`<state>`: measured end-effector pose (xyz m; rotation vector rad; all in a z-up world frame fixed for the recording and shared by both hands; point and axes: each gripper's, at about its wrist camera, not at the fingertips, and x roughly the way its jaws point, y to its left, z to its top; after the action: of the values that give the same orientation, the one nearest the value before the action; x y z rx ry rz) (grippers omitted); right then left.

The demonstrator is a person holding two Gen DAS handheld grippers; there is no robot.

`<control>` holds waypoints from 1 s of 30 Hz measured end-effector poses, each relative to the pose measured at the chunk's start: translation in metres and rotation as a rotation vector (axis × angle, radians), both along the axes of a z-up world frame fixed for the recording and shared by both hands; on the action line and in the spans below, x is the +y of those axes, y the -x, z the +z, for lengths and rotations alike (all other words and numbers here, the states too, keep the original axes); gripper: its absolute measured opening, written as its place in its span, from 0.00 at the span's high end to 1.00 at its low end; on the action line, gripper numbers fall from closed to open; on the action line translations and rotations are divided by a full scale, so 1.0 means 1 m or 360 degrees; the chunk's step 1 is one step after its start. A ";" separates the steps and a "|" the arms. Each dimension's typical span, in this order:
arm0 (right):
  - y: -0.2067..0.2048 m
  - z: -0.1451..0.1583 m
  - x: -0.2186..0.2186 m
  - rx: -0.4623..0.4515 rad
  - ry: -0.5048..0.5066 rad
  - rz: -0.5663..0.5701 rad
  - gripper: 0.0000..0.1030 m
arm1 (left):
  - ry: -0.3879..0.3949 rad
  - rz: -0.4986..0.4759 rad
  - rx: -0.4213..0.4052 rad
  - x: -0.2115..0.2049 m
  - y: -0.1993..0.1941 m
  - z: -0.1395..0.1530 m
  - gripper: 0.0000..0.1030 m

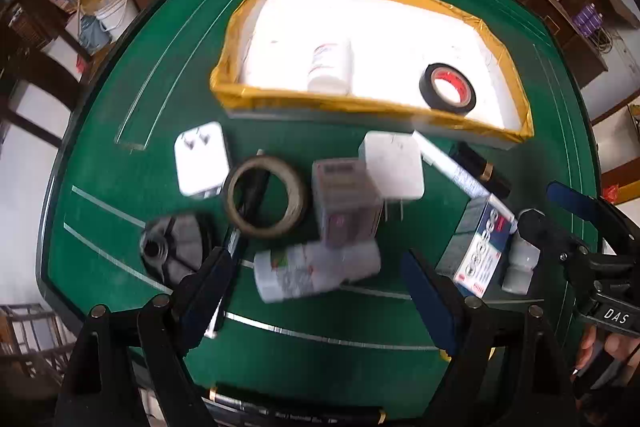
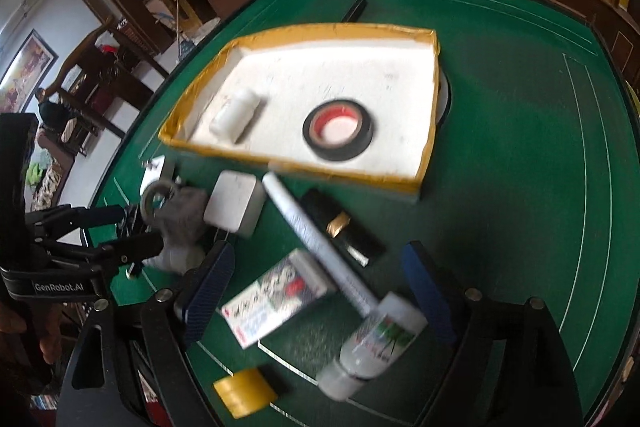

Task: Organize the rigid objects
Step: 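Withdraw both open tools from the tray back toward the remaining items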

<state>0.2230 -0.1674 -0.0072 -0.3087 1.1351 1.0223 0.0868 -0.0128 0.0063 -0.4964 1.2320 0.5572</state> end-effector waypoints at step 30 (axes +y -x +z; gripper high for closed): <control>0.064 -0.007 -0.037 -0.0026 0.0051 0.0292 0.17 | -0.0080 0.0112 -0.0134 -0.025 0.040 -0.025 0.09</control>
<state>0.1594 -0.2040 -0.0141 -0.4525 1.1238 1.1614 0.0473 -0.0382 -0.0182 -0.5170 1.1212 0.6194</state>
